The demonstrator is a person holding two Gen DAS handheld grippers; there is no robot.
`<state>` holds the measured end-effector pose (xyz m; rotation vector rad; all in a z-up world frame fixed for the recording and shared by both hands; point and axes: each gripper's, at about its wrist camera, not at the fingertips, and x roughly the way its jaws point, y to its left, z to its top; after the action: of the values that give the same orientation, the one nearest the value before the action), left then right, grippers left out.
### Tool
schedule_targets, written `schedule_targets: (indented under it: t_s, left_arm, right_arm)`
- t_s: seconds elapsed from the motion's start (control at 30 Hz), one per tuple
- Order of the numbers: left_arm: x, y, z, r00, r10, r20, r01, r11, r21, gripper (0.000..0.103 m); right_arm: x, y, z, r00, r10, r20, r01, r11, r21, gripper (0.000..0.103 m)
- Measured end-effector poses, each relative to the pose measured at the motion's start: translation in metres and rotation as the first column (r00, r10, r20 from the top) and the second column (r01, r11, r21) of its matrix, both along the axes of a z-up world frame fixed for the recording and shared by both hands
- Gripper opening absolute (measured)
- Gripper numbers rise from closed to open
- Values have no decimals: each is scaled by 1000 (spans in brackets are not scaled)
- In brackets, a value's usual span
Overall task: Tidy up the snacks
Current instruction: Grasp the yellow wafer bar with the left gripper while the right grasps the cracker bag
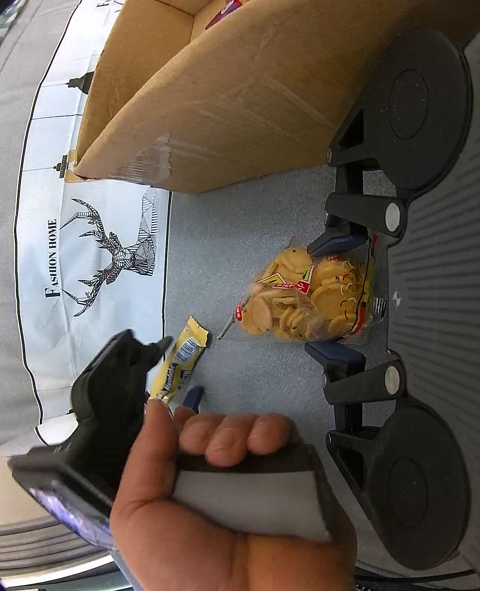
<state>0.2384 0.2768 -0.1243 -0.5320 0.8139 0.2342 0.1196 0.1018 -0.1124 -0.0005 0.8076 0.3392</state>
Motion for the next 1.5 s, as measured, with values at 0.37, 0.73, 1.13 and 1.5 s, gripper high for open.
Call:
schedule_targets:
  t_s: [0.37,0.73,1.13,1.5]
  left_arm:
    - [-76,4,46,999,4,40,-5,1000,26,7]
    - [-194,-10,57,978,-95,-183,108,992,60,8]
    - [-196,-31,43,938,-162,-307,206,972,116,12]
    - [-185,-36,35,930,-152,-336,202,972,119,35]
  right_arm:
    - [-17,0,11,994,78,82,-79,997,8,51]
    - [-74,-12,45,961,272,48,-272,962,0,51]
    - [-116,-33,18,945,325,-26,-326,945,-23,52]
    - [-111,-33,13,944,328,-34,-329,944,-2,60]
